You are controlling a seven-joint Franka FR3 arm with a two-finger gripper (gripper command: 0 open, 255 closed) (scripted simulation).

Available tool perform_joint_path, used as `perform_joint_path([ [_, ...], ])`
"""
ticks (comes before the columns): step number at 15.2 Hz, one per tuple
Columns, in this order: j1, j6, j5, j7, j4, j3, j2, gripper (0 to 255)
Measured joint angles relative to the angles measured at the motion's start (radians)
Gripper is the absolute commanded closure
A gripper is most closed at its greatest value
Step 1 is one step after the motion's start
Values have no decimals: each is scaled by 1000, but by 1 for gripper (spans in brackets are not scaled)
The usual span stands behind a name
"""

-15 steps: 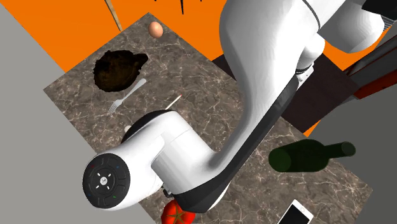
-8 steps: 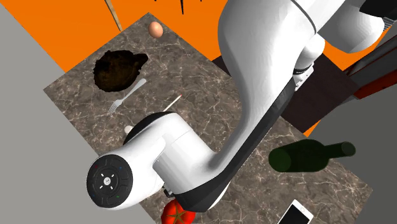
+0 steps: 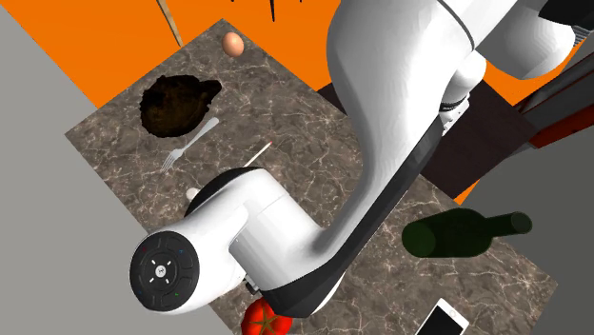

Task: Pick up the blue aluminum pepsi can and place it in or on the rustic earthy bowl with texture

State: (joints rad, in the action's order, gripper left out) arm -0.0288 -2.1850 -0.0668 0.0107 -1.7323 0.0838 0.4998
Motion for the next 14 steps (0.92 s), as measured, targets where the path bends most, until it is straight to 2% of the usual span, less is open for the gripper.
perform_joint_path([
  [5,1,5,0,1,1,0,-3,255],
  [14,3,94,7,5,33,3,-60,255],
])
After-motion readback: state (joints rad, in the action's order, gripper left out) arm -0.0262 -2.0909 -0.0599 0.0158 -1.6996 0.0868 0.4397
